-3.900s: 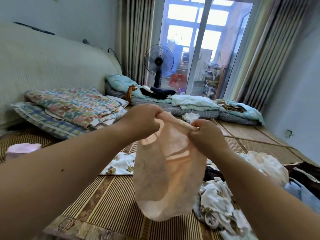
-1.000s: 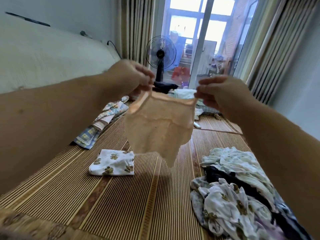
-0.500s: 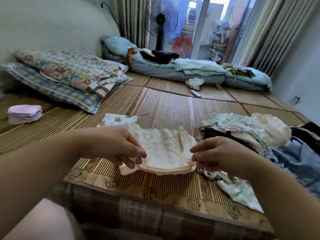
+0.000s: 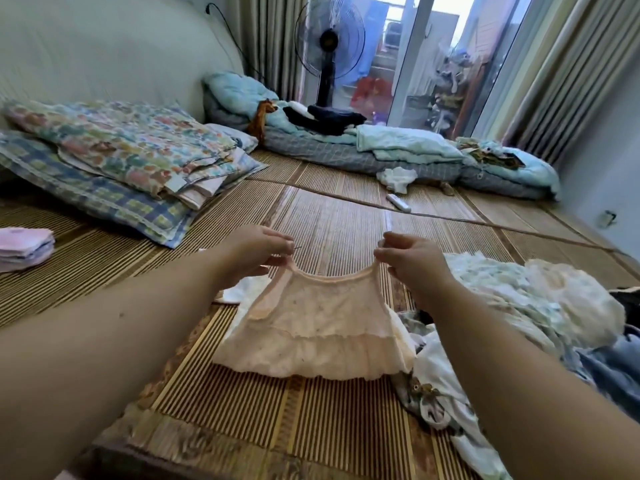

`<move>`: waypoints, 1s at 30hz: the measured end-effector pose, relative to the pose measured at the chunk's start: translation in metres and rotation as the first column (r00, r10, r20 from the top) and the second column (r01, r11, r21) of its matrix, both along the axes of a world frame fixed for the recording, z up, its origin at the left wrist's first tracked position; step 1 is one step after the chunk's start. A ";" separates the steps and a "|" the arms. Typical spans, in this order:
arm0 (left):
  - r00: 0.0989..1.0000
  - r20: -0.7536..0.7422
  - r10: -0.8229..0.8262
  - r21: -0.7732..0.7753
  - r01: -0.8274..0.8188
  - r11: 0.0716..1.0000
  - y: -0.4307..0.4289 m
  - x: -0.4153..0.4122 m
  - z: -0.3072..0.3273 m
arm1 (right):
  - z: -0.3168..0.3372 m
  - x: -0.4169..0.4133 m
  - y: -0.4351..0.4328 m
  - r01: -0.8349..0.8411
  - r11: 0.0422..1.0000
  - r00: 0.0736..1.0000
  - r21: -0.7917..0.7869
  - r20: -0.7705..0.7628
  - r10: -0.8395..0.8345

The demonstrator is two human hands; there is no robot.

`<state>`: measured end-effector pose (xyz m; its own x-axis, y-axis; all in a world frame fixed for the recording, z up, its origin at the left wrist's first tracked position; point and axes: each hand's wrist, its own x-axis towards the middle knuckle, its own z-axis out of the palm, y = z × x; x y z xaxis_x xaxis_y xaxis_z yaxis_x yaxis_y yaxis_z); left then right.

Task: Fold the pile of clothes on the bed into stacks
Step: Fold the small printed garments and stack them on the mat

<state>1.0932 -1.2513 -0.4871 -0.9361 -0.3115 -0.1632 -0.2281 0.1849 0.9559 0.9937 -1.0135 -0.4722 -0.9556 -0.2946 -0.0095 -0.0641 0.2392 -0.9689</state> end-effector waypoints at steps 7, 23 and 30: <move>0.983 0.176 -0.052 -0.009 0.055 0.998 -0.008 -0.053 -0.055 | -0.058 -0.070 -0.030 -0.068 0.986 0.993 0.150 0.101 0.053; 0.877 0.480 0.022 -0.405 0.199 0.893 -0.003 0.016 -0.114 | -0.157 0.098 -0.081 -0.510 0.442 0.766 0.738 0.155 0.624; 0.896 0.400 -0.193 -0.086 0.247 0.965 -0.001 0.069 -0.093 | -0.138 0.119 -0.095 -0.271 0.710 0.911 0.650 -0.065 0.407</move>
<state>1.1617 -1.2519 -0.5799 -0.8551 -0.1484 -0.4968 -0.5122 0.3909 0.7647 1.1127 -1.1084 -0.6103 -0.7938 -0.5926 -0.1367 -0.4242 0.7005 -0.5739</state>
